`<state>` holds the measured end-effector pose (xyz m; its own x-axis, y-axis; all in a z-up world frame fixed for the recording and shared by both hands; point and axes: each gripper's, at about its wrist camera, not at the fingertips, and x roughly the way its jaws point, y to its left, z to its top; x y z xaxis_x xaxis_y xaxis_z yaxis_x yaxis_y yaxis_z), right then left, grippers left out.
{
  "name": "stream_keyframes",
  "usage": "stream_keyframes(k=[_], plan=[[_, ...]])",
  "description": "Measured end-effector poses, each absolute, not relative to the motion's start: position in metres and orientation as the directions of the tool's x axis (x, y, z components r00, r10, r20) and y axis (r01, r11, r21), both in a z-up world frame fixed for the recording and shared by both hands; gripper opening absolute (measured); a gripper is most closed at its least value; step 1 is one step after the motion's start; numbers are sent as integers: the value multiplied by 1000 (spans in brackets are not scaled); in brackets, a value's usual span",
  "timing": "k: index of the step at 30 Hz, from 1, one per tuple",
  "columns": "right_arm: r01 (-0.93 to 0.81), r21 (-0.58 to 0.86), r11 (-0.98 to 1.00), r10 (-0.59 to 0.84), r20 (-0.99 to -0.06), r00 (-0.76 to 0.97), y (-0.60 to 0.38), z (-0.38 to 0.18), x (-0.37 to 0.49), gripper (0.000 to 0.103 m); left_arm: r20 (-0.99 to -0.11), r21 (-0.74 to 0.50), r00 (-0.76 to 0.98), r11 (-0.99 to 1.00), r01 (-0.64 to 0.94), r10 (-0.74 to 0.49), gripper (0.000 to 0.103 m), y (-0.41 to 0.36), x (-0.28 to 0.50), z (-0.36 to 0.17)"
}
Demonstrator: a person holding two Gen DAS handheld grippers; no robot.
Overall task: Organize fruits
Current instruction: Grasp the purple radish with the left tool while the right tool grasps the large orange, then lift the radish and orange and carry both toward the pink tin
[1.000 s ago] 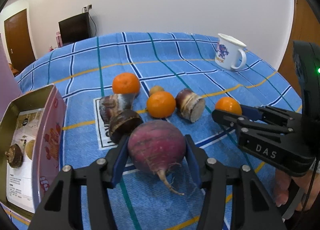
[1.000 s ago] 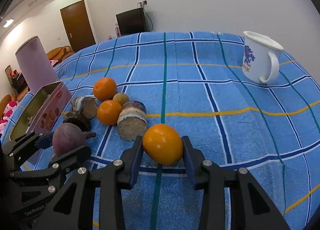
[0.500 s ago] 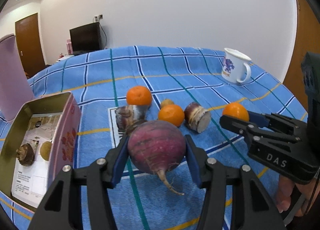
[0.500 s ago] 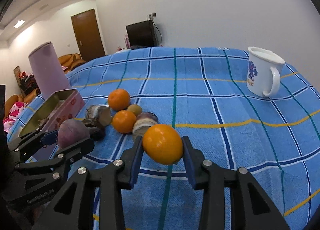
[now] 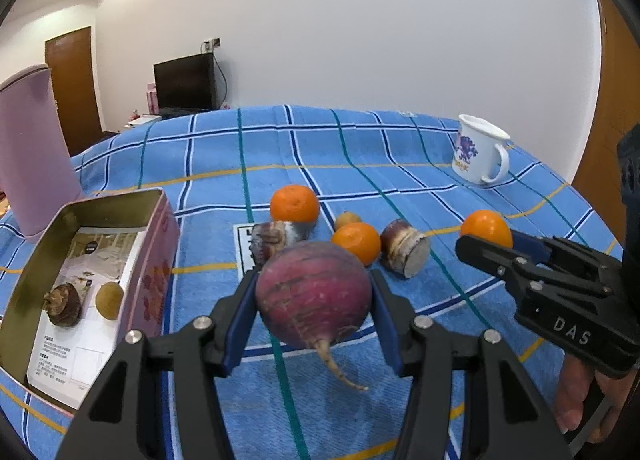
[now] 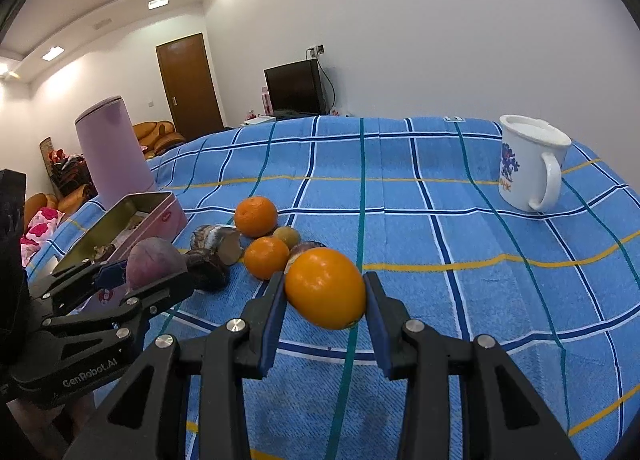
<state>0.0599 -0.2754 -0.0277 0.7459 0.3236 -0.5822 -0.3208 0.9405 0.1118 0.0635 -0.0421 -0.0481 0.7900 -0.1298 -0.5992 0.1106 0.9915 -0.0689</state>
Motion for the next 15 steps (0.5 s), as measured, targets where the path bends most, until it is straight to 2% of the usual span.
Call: stream_keyframes(k=[15], plan=[[-327,120,937,339,-535,774,-280,-22,51,40,-555,-66,824,994,91,-113,55,-39,55,-42]])
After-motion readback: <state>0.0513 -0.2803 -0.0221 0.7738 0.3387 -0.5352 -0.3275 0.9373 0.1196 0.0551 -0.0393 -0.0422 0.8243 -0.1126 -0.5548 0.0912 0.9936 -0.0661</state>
